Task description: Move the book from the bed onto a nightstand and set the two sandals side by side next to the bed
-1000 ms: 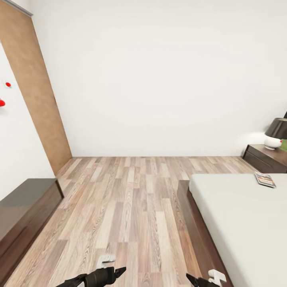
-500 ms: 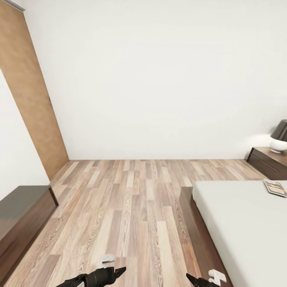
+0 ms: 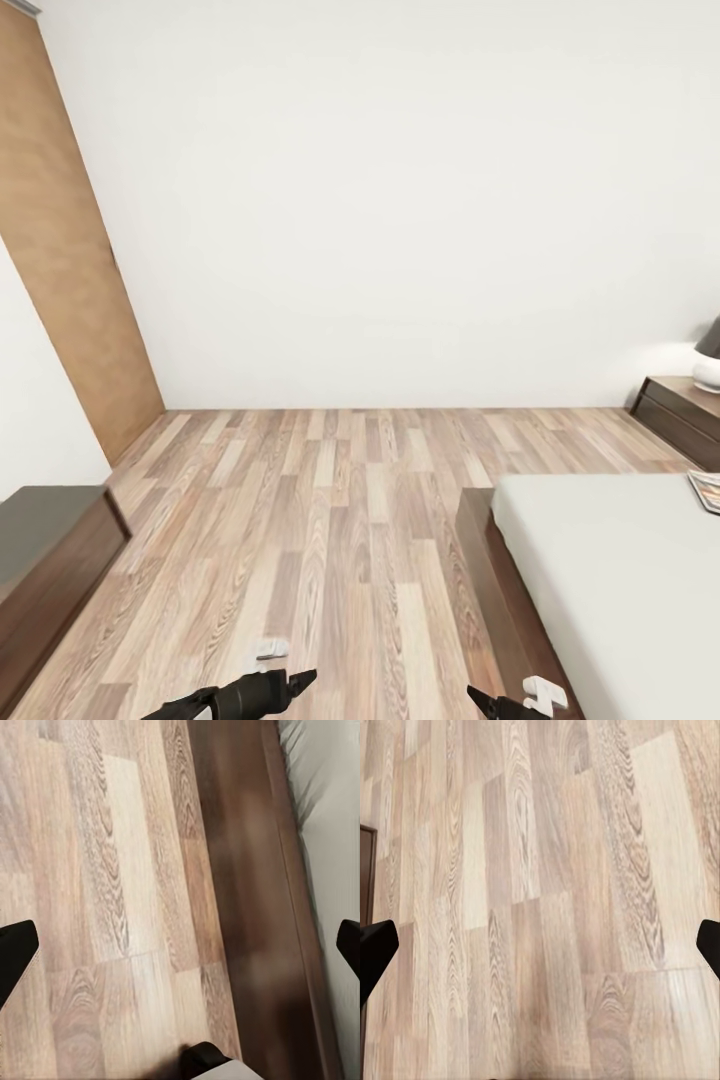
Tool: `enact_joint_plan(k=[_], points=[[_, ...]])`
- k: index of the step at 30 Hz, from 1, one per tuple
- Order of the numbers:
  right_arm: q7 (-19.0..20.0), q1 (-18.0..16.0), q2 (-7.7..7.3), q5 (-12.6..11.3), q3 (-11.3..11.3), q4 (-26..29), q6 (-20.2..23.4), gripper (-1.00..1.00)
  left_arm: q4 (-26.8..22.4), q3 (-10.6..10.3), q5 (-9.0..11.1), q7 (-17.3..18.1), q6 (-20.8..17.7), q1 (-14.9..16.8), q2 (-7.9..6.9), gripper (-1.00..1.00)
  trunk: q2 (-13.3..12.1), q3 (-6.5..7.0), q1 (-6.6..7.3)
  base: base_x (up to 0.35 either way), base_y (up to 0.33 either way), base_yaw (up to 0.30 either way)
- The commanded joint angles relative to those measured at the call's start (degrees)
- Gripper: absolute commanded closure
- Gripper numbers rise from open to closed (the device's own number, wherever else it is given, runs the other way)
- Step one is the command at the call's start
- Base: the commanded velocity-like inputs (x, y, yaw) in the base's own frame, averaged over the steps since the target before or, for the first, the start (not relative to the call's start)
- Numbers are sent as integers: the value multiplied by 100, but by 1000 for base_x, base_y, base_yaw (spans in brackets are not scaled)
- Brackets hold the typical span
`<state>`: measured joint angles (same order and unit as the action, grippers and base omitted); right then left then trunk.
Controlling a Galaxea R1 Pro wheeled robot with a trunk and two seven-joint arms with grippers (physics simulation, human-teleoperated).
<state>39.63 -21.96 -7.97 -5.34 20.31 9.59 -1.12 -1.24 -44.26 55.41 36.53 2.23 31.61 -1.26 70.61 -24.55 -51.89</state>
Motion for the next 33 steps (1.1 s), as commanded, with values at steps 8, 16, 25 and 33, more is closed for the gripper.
enact_joint_plan(k=[8, 16, 25, 33], points=[[11, -3, -3, -52, -31, -10, -11, -100, 1, -48, 31, 12, 20, 3, -5, -100, 3, -6, -3, 331, 0, 0], [10, -2, -3, -52, -31, -15, -11, -100, 1, -48, 31, 12, 22, 3, -5, -100, 3, -6, -3, 331, 0, 0], [10, -6, -3, -53, -33, -18, -11, -100, 1, -46, 33, 12, 23, 3, -6, -100, 3, -6, -3, 331, 0, 0], [10, -2, -3, -52, -36, -16, -11, -100, 1, -47, 34, 12, 23, 3, -6, -100, 3, -6, -3, 331, 0, 0]])
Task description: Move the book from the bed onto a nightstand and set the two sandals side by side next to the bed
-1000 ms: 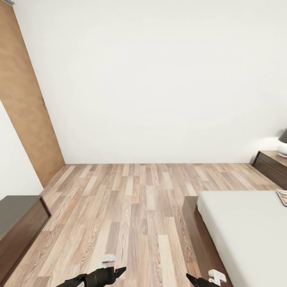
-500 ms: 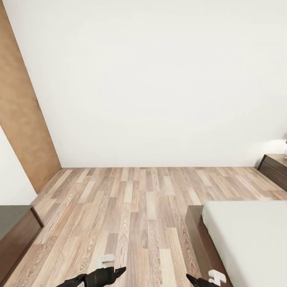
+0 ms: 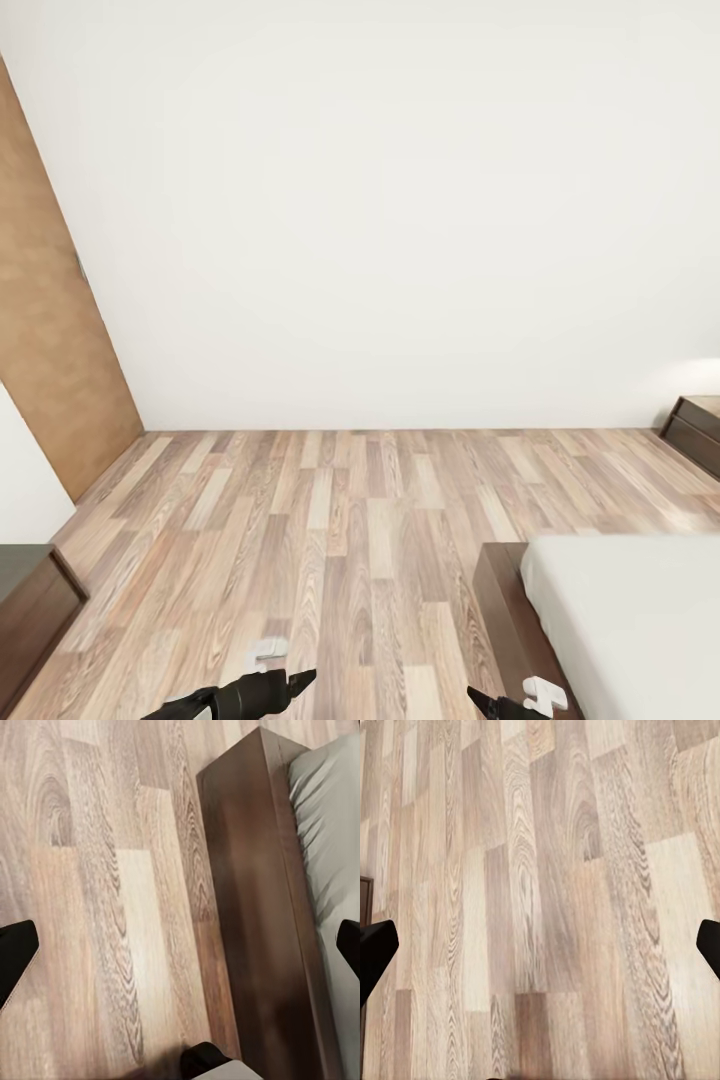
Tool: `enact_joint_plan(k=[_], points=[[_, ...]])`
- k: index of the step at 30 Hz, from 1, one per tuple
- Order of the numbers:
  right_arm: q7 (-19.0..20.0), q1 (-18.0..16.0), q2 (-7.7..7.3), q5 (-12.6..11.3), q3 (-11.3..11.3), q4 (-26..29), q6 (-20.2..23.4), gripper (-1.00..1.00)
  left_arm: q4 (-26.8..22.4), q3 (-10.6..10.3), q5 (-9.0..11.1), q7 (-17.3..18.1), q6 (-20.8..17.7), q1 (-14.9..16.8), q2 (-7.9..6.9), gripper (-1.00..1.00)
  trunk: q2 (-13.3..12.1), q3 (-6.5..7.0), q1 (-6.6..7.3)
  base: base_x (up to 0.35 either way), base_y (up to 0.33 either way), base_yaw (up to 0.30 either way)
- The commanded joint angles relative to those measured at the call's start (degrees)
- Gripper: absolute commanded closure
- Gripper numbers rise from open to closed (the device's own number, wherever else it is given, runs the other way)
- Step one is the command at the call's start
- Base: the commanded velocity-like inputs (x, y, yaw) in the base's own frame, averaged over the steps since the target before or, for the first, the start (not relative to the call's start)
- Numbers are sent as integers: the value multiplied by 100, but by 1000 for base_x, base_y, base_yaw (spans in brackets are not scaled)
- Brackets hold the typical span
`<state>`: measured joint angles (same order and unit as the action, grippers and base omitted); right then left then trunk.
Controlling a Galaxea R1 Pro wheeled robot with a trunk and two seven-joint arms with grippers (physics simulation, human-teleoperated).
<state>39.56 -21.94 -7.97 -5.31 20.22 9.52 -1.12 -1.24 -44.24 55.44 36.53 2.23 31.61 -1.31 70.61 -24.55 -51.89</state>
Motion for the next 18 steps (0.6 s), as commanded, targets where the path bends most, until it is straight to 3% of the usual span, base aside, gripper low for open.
enact_joint_plan(k=[1, 18], points=[[16, -4, -3, -56, -27, -9, -11, -100, 1, -48, 30, 12, 23, 3, -1, -100, 3, -6, -3, 331, 0, 0], [18, -7, -3, -49, -30, -7, -11, -100, 1, -49, 28, 12, 23, 3, -1, -100, 3, -6, -3, 331, 0, 0]])
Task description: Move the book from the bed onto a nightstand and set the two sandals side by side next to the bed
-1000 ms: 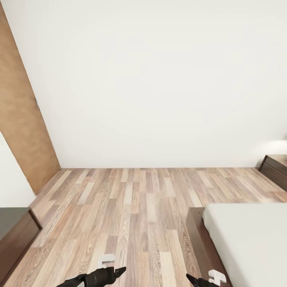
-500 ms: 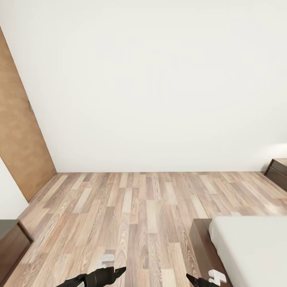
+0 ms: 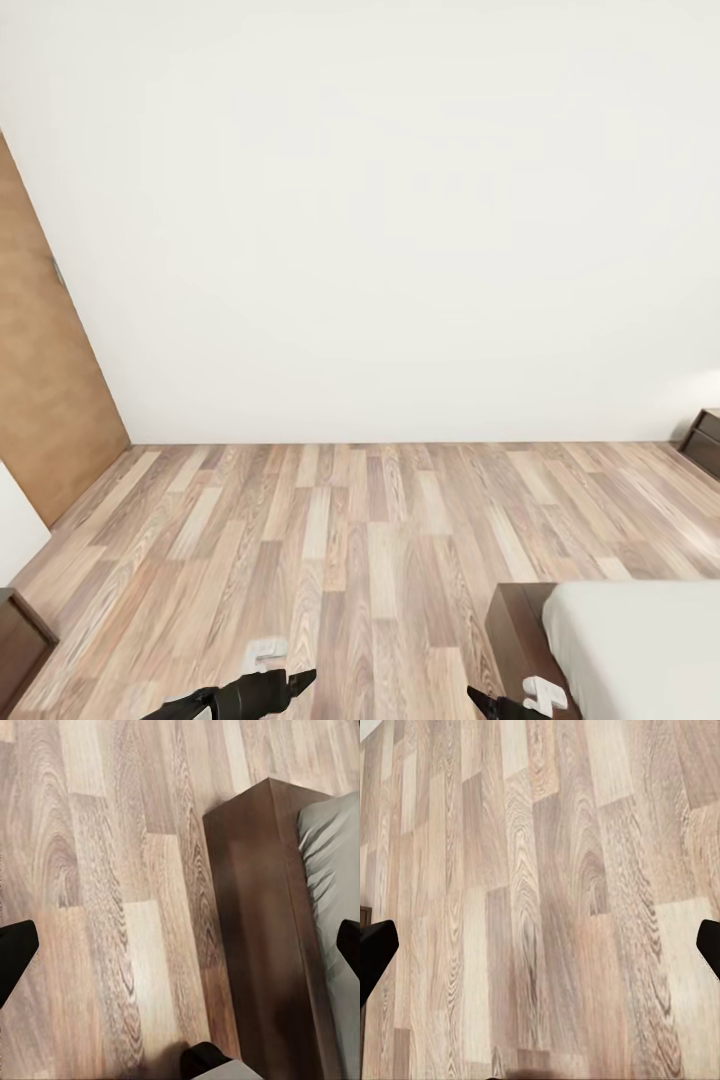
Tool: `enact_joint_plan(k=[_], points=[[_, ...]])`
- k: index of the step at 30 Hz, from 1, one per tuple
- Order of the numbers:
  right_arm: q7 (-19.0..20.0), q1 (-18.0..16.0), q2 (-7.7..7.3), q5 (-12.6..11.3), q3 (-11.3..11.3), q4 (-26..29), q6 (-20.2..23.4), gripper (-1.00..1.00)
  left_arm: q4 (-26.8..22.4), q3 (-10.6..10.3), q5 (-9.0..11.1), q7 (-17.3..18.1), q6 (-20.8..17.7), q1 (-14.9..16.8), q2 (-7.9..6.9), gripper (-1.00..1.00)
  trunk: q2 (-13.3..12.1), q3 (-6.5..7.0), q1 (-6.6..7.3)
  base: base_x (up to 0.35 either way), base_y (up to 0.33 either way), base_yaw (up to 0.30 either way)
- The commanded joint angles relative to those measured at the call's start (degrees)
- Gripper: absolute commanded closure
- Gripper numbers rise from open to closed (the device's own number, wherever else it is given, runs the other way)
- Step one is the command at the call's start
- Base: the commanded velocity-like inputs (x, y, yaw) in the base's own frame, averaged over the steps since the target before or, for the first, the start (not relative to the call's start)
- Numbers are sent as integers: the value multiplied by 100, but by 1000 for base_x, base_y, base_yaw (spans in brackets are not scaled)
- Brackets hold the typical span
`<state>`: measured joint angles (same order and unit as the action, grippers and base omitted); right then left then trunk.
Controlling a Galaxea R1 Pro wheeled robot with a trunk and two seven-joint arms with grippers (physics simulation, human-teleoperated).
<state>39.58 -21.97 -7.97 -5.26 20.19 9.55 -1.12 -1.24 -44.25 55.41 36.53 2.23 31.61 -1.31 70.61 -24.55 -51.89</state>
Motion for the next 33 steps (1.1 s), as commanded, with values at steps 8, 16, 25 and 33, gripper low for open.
enact_joint_plan(k=[8, 16, 25, 33], points=[[15, -3, -3, -55, -24, -10, -11, -100, 1, -48, 31, 12, 23, 3, -1, -100, 3, -6, -3, 331, 0, 0], [21, -1, -3, -54, -35, -8, -11, -100, 1, -48, 31, 12, 23, 3, -1, -100, 3, -6, -3, 331, 0, 0], [23, -2, 2, -54, -41, -6, -11, -100, 1, -48, 33, 12, 23, 3, -1, -100, 3, -6, -3, 331, 0, 0], [23, -2, 4, -54, -41, -6, -11, -100, 1, -48, 32, 12, 23, 3, -1, -100, 3, -6, -3, 331, 0, 0]])
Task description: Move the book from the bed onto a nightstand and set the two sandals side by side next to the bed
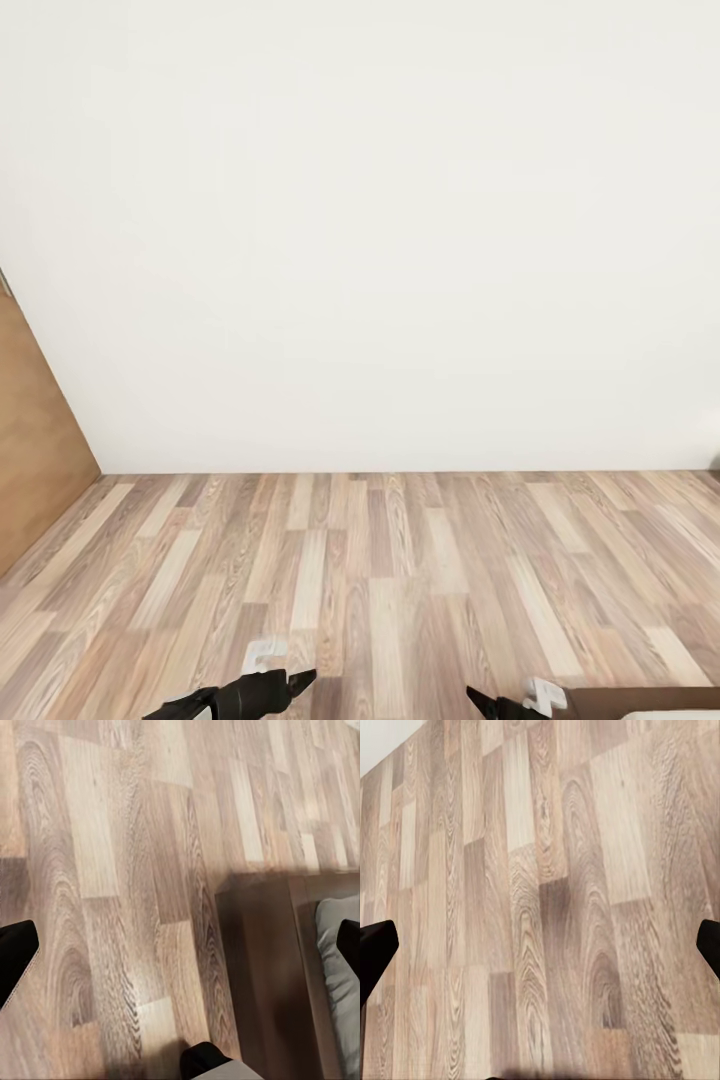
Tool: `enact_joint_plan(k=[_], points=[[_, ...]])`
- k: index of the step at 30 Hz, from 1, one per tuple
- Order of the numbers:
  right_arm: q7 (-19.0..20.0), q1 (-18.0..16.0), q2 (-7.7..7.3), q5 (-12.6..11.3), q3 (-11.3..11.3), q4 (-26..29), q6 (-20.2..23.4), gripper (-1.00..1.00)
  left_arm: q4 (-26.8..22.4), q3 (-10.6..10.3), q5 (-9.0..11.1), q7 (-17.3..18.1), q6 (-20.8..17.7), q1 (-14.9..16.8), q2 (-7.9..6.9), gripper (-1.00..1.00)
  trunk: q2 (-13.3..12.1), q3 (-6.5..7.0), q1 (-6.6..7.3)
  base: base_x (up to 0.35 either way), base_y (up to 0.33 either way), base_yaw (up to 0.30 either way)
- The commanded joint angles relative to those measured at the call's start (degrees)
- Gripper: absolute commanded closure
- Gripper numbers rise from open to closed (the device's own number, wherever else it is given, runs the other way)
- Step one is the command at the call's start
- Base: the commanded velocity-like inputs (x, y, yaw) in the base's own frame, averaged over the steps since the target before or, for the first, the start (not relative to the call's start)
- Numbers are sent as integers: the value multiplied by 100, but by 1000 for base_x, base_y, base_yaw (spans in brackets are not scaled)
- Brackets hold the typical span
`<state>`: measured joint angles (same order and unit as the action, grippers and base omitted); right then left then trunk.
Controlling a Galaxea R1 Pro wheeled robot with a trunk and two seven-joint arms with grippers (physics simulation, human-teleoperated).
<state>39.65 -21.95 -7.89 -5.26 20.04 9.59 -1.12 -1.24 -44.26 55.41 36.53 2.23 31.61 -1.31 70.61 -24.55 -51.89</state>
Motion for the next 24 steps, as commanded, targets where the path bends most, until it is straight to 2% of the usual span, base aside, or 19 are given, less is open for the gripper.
enact_joint_plan(k=[1, 24], points=[[16, -4, -3, -54, -27, -10, -11, -100, 1, -48, 31, 12, 23, 3, -1, -100, 3, -6, -3, 331, 0, 0], [8, -5, -2, -54, -27, -10, -11, -100, 1, -39, 31, 12, 23, 3, -1, -100, 3, -6, -3, 331, 0, 0]])
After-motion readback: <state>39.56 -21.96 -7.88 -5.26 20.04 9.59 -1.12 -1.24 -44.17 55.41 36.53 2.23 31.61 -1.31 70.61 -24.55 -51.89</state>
